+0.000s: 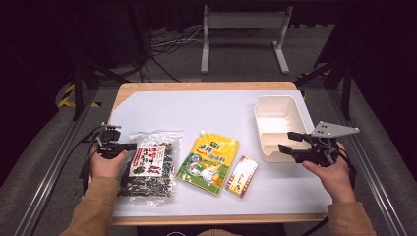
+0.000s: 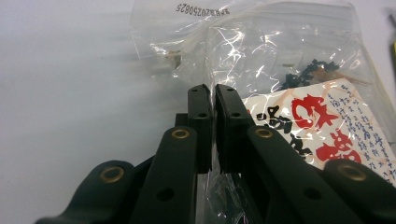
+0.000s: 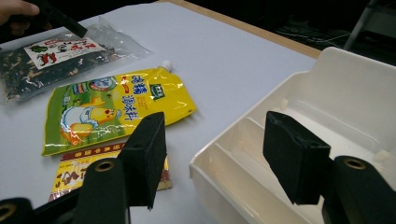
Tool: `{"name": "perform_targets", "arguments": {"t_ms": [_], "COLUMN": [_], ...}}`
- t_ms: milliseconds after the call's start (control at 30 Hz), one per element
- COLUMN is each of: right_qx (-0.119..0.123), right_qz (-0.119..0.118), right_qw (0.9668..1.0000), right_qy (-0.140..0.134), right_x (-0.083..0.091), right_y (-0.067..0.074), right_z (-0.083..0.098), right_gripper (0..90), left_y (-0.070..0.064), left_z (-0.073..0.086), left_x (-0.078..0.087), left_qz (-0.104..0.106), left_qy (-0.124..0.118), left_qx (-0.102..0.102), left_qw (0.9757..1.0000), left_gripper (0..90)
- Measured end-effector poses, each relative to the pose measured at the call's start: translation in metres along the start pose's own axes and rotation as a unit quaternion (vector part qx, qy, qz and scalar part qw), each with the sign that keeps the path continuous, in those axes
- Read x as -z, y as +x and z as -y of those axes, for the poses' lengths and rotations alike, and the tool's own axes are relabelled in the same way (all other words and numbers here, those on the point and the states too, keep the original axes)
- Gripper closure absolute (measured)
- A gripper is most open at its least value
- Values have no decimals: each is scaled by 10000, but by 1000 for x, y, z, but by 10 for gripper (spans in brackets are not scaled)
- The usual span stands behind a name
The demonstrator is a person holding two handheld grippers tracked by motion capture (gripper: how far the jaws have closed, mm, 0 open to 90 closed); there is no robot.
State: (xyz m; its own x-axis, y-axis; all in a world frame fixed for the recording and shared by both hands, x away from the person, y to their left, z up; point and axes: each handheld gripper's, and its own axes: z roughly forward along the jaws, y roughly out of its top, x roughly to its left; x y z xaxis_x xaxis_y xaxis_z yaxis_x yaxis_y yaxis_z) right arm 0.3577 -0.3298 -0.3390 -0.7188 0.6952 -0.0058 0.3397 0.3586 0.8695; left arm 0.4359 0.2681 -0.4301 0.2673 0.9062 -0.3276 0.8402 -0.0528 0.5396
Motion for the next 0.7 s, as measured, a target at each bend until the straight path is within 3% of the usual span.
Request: {"name": "perform_targets", "arguments": {"t_ms": [400, 600, 700], "right_qx": [9, 91, 89], "right_qz": [30, 37, 13], "right_qw": [10000, 10000, 10000], "right_qy": [-10, -7, -27], "right_x": [0, 0, 2], "right_y": [1, 4, 5], "right_z": [-1, -3, -3], "right_gripper": [403, 409, 418], "left_y": [-7, -17, -23], "left_z": [-4, -6, -7], "left_x": [33, 52, 62], "left_qz": [236, 334, 382], "left_qy": [-565, -887, -1097], "left_qx": [-135, -348, -505], "left_qw": [9980, 9949, 9919], "left_gripper": [869, 869, 869]}}
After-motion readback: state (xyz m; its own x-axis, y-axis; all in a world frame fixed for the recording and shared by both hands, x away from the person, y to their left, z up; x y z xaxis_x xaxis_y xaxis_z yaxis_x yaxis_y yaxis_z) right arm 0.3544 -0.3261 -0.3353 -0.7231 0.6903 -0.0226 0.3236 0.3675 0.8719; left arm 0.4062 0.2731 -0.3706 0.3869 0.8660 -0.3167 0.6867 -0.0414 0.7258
